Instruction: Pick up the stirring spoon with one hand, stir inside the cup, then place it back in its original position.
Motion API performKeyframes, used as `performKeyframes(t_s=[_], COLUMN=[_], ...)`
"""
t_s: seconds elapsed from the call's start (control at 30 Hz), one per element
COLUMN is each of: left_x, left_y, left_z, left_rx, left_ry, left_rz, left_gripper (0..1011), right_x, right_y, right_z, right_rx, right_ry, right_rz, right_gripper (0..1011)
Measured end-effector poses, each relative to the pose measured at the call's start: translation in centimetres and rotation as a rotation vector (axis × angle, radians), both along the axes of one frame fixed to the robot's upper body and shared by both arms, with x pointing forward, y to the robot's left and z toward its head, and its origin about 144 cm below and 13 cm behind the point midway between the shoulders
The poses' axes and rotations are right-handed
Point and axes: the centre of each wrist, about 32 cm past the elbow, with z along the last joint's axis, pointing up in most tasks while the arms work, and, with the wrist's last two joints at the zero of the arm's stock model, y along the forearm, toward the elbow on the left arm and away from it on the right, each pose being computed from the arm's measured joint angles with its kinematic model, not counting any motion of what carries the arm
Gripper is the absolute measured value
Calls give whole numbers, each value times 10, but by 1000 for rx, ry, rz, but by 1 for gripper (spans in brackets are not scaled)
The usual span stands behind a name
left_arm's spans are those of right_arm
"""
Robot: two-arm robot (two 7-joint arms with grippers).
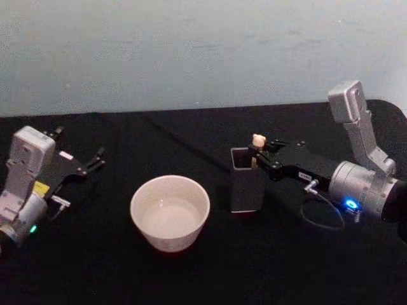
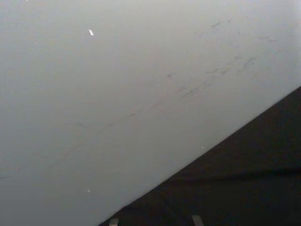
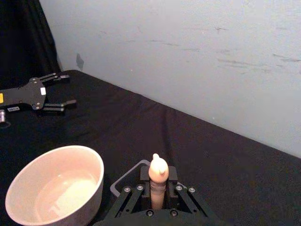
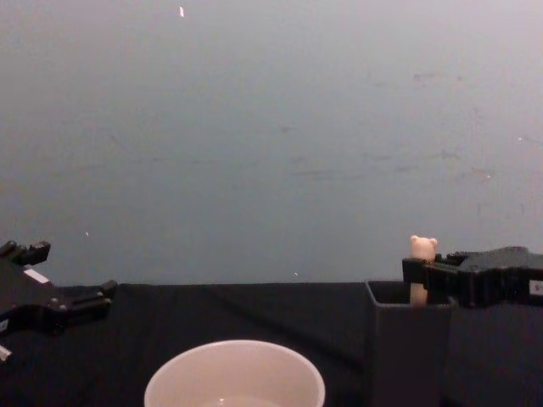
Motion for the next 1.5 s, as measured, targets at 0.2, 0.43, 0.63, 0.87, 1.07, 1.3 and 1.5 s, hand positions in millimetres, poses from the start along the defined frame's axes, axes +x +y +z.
performKeyframes(t_s=[0.2, 0.43, 0.63, 0.87, 1.07, 1.3, 1.5], left_x=[0, 0, 0, 0, 0, 0, 0], left_y=[0, 0, 0, 0, 0, 0, 0], left_z=[0, 0, 0, 0, 0, 0, 0], left_rx=[0, 0, 0, 0, 0, 0, 0], left_ry=[0, 0, 0, 0, 0, 0, 0], left_rz=[0, 0, 0, 0, 0, 0, 0], left_gripper=[1001, 1002, 1001, 1001, 1001, 1001, 1001], right_x=[0, 0, 0, 0, 0, 0, -1], right_y=[0, 0, 0, 0, 0, 0, 0], right_z=[0, 0, 0, 0, 0, 0, -1], right_rx=[1, 2, 2, 2, 2, 2, 8], right_ry=[0, 0, 0, 0, 0, 0, -16], right_rz=[1, 1, 1, 1, 1, 1, -12], right_gripper=[211, 339, 503, 737, 903, 1002, 1002])
